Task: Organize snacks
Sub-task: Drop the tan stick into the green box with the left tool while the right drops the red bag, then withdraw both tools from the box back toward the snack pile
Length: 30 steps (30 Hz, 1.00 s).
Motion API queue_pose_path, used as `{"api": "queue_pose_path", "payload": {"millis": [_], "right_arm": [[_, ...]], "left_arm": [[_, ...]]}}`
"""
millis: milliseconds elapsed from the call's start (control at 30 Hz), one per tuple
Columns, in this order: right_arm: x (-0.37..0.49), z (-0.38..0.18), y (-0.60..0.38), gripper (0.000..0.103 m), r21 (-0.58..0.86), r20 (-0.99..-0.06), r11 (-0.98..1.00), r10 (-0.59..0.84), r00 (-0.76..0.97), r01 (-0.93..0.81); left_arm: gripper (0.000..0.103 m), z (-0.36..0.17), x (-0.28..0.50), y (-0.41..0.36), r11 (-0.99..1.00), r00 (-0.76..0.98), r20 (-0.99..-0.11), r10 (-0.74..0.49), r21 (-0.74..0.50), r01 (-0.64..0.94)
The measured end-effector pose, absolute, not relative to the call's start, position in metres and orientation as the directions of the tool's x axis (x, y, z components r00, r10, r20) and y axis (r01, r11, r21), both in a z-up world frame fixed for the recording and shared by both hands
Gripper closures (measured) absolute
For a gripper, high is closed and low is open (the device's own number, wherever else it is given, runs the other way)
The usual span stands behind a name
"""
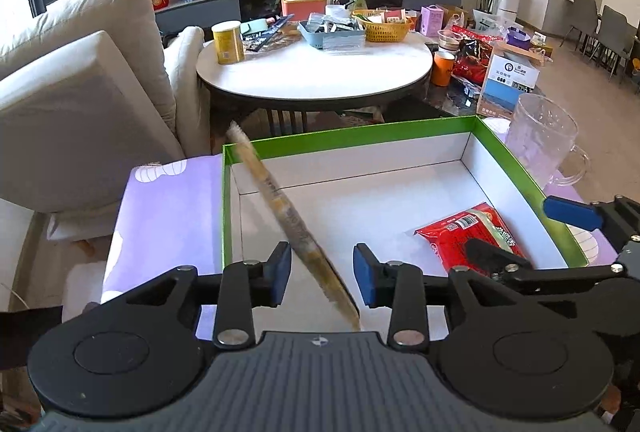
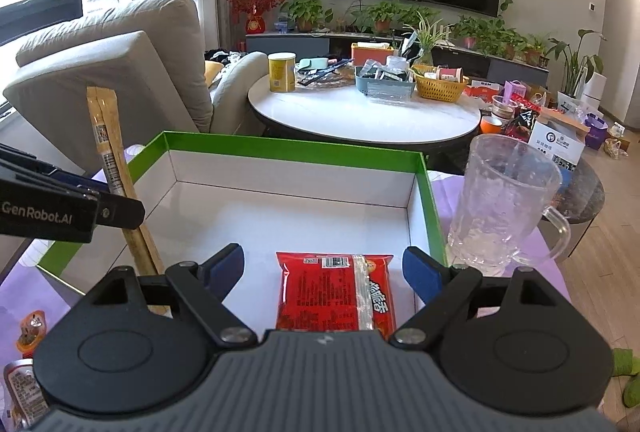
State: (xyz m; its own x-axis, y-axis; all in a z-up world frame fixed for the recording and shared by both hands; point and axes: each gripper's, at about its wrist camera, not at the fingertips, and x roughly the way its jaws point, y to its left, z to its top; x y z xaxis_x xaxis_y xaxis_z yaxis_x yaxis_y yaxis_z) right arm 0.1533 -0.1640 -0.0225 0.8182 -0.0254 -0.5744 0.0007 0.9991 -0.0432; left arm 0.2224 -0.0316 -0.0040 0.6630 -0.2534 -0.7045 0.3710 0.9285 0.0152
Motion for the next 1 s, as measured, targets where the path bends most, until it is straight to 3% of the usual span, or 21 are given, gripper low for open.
{"api": "queue_pose_path", "payload": {"millis": [433, 733, 1000], "right_arm": [[0.121, -0.003, -0.175, 0.03, -0.01, -0.522, 0.998, -0.06, 0.851, 0.064], [0.096, -0.012, -0.181, 0.03, -0.045, -0.542, 0.996, -0.084, 0.836, 0.07], [0.085, -0.02, -0.192, 0.03, 0.0, -0.573, 0.994, -0.091, 0.814, 0.112]], "left_arm": [[0.07, 0.042, 0.203, -0.027, 0.925, 0.74, -0.598, -0.309, -0.008, 0.38], [0.07, 0.014, 0.168, 0.013, 0.926, 0.688, -0.667, -0.285, -0.005, 0.378], [0.07, -0.024, 0.161, 0.063, 0.967, 0.637, -0.747, -0.192, -0.034, 0.253]]}}
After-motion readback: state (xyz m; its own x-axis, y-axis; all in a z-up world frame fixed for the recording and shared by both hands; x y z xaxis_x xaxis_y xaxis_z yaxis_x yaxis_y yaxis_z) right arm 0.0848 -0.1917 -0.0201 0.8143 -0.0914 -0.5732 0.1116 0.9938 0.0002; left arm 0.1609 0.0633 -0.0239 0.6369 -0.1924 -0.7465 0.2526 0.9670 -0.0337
